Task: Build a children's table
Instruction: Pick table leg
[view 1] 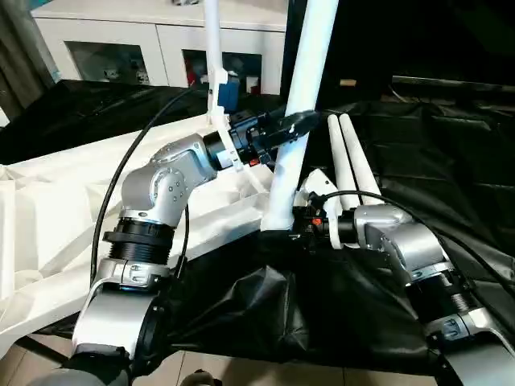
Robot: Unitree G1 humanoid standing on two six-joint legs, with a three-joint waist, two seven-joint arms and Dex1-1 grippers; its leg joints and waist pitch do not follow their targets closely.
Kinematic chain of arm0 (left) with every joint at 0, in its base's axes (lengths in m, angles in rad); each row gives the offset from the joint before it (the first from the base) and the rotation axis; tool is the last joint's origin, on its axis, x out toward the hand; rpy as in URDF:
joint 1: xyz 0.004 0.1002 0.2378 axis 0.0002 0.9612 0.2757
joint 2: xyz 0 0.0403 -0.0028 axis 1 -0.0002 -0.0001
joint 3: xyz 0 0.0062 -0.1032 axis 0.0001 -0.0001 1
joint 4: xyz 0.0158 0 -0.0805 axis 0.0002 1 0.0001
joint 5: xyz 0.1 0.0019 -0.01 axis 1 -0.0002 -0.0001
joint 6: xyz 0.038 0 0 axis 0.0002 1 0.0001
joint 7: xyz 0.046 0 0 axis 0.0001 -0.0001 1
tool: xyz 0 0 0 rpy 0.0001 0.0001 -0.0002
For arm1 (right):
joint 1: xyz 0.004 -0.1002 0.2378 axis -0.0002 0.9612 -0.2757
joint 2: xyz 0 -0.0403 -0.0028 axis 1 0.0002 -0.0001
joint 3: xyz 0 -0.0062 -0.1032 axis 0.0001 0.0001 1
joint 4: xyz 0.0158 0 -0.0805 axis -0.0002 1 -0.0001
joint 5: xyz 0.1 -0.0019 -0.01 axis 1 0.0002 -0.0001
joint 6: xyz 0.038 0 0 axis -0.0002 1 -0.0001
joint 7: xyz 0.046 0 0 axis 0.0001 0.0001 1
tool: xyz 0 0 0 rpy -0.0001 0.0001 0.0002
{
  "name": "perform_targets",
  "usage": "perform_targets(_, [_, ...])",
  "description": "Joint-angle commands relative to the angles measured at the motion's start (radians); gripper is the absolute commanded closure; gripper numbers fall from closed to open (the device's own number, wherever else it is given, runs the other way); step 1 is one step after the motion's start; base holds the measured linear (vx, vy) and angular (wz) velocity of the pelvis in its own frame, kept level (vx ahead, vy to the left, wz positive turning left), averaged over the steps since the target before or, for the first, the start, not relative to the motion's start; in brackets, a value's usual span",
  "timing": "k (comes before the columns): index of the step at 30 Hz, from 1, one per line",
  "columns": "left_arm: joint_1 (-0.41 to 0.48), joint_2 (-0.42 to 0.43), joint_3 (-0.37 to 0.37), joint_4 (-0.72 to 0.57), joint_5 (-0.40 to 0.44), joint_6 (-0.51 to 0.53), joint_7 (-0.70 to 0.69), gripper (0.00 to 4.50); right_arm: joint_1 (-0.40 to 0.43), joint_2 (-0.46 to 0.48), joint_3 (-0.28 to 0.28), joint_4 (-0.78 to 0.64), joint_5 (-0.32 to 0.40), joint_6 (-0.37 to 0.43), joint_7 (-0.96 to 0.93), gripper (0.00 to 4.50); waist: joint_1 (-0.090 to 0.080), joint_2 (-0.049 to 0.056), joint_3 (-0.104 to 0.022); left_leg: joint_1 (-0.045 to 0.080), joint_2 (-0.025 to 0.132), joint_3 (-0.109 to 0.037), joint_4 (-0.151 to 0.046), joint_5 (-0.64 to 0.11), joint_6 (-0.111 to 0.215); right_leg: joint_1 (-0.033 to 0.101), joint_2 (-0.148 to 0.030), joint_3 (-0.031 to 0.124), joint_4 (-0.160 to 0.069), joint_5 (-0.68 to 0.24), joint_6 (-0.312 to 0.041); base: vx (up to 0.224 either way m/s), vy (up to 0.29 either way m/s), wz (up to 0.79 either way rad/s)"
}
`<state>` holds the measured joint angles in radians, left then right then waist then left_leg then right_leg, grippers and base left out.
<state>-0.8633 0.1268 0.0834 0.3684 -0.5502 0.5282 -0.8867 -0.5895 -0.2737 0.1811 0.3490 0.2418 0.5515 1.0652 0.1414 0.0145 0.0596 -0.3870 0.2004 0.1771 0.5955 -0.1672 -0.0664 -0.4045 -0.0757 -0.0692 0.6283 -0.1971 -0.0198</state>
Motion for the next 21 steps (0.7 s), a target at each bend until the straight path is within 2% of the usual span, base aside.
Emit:
perform_targets(1, [-0.017,0.001,0.023,-0.013,0.008,0.012,0.056,2.66,-0.033,-0.024,-0.062,-0.067,0.055,0.039,0.011,0.84,0.0,0.006,-0.081,0.019,0.028,-0.011,-0.058,-0.154,0.03,0.067,-0.061,0.041,-0.061,0.009,-0.242,0.0,0.0,0.0])
perform_targets(4, [-0.024,0.002,0.047,-0.016,0.001,0.027,0.101,2.69,-0.047,-0.03,-0.105,-0.071,0.08,0.057,-0.01,0.59,0.002,0.007,-0.081,0.018,0.026,-0.01,-0.056,-0.145,0.026,0.065,-0.064,0.042,-0.065,-0.022,-0.231,0.0,0.0,0.0])
perform_targets(5, [-0.027,0.004,0.053,-0.015,0.001,0.032,0.117,2.69,-0.057,-0.027,-0.123,-0.062,0.085,0.062,-0.028,0.59,0.001,0.008,-0.08,0.018,0.026,-0.011,-0.057,-0.144,0.023,0.064,-0.063,0.042,-0.064,-0.025,-0.231,0.0,0.0,0.0])
perform_targets(6, [-0.036,0.006,0.071,-0.01,0.005,0.051,0.17,2.69,-0.083,-0.022,-0.166,-0.039,0.104,0.081,-0.064,0.58,0.001,0.008,-0.08,0.018,0.026,-0.011,-0.057,-0.143,0.02,0.063,-0.062,0.042,-0.064,-0.028,-0.23,0.0,0.0,0.0])
perform_targets(8, [-0.044,0.006,0.085,-0.001,0.006,0.068,0.21,2.69,-0.098,-0.021,-0.187,-0.03,0.119,0.095,-0.076,0.58,-0.001,0.008,-0.08,0.018,0.025,-0.011,-0.057,-0.146,0.011,0.064,-0.062,0.041,-0.064,-0.038,-0.228,0.0,0.0,0.0])
perform_targets(10, [-0.05,0.008,0.095,0.0,0.001,0.091,0.243,2.69,-0.124,-0.024,-0.214,-0.018,0.148,0.148,-0.09,0.58,-0.001,0.006,-0.082,0.018,0.024,-0.011,-0.056,-0.126,0.016,0.064,-0.06,0.041,-0.062,-0.011,-0.23,0.0,0.0,0.0])
perform_targets(13, [-0.051,0.01,0.095,-0.008,-0.006,0.105,0.259,2.7,-0.131,-0.032,-0.208,-0.042,0.169,0.211,-0.078,0.58,0.002,0.005,-0.082,0.017,0.023,-0.01,-0.054,-0.108,0.024,0.066,-0.06,0.04,-0.06,0.01,-0.232,0.0,0.0,0.0])
perform_targets(15, [-0.047,0.008,0.093,-0.017,-0.011,0.112,0.259,2.7,-0.123,-0.035,-0.18,-0.053,0.155,0.211,-0.07,0.58,0.003,0.004,-0.083,0.016,0.023,-0.01,-0.053,-0.105,0.021,0.065,-0.061,0.04,-0.06,0.01,-0.23,0.0,0.0,0.0])
perform_targets(17, [-0.045,0.007,0.088,-0.025,-0.013,0.12,0.26,2.7,-0.12,-0.029,-0.169,-0.052,0.156,0.218,-0.068,0.58,0.002,0.0,-0.082,0.017,0.023,-0.009,-0.054,-0.111,0.02,0.064,-0.062,0.041,-0.063,-0.011,-0.226,0.0,0.0,0.0])
perform_targets(21, [-0.039,0.001,0.082,-0.043,-0.021,0.136,0.268,2.7,-0.126,-0.009,-0.158,-0.04,0.166,0.243,-0.084,0.58,0.002,-0.001,-0.081,0.017,0.024,-0.009,-0.055,-0.114,0.015,0.064,-0.064,0.042,-0.063,-0.035,-0.22,0.0,0.0,0.0])
